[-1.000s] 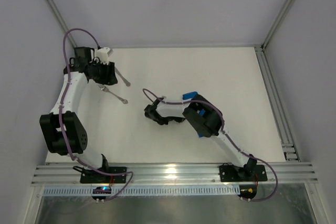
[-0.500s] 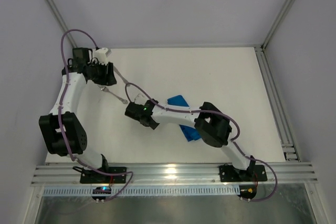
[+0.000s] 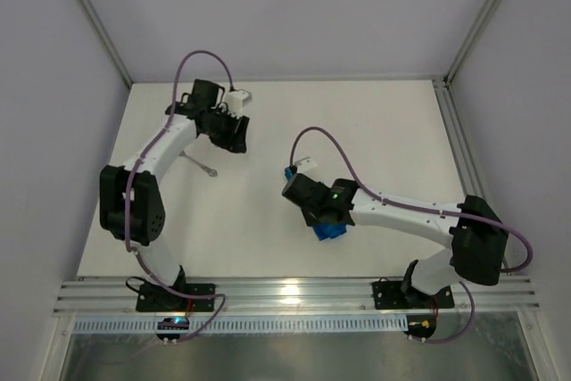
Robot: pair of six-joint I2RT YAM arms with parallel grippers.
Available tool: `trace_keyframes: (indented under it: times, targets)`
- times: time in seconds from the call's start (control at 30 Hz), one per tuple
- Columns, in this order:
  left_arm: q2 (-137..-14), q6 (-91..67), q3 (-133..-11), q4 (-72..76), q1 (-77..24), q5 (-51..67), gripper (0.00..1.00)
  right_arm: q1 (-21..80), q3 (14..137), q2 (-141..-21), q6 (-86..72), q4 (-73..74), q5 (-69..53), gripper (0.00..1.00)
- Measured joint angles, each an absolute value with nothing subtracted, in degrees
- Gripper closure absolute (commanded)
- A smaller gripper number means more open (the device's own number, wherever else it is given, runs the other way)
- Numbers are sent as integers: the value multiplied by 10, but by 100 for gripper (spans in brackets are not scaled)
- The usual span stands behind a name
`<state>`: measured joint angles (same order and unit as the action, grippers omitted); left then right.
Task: Fold the napkin into a case and place the utensils inside
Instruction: Smooth out the smaller rectangle-folded napkin at the center of the board.
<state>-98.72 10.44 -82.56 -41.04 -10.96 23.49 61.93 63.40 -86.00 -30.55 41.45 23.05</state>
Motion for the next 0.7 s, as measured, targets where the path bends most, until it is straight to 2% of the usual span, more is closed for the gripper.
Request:
trace_keyframes:
  times: [0.07,0.3,0.5,0.7]
  targets:
    - [-1014,103,-844,-409,-155,223,49,603,594,-839,-322,406,222,85]
    - [-1085,91,-882,-397,-278,192,49,567,482,-790,-349,343,192,93]
    - [-1126,76,-883,-384,-305,196,49,563,401,-810,-362,227,137,96]
    - [-1132,73,-883,-381,-319,201,47,562,396,-838,-370,146,114,96]
